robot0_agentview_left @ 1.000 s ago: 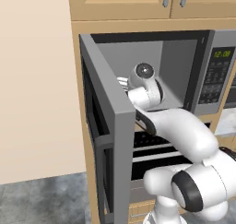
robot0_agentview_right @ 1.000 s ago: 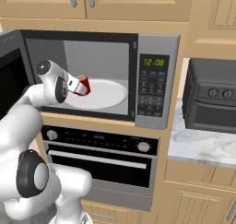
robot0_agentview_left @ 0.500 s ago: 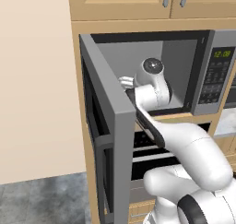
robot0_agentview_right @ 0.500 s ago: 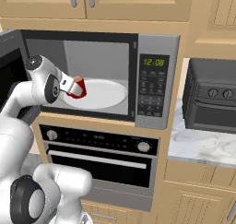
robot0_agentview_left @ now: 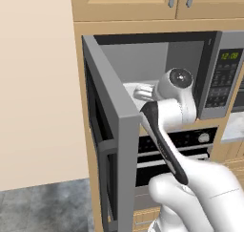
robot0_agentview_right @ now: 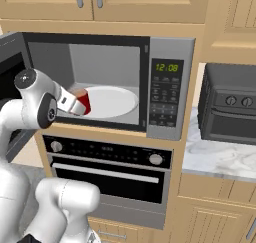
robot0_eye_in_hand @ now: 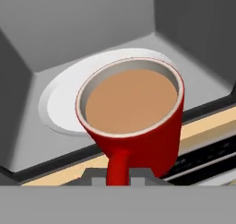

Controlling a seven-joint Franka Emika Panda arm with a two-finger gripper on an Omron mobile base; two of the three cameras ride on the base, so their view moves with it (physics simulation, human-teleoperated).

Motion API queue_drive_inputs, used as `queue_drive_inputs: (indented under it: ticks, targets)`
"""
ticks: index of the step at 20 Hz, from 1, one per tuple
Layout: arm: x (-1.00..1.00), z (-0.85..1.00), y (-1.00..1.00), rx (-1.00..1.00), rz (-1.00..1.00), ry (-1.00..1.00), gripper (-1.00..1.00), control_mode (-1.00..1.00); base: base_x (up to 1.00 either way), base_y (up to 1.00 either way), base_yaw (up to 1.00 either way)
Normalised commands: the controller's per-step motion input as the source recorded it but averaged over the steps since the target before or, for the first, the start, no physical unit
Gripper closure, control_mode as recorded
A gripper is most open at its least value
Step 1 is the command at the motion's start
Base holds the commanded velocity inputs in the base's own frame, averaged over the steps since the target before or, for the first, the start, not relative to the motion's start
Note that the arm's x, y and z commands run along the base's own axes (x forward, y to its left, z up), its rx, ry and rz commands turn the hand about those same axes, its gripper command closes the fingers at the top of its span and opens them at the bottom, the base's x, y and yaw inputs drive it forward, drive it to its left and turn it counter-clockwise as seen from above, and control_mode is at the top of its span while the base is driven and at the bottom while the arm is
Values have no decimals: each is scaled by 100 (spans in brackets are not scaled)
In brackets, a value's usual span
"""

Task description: Pick the cup of tea, navigate to the dining table, and place it on the saucer.

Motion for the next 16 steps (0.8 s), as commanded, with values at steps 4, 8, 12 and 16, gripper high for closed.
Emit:
queue_drive_inputs:
  ticks: [4, 8, 12, 16]
  targets:
    - [-62, 25, -30, 9, 0, -1, 100, -100, 0, 0, 0]
    - [-50, 35, -23, 6, 0, 0, 100, -100, 0, 0, 0]
    - [-47, 48, -17, 1, -1, 0, 100, -100, 0, 0, 0]
    - [-48, 31, -13, 3, 0, 0, 100, -100, 0, 0, 0]
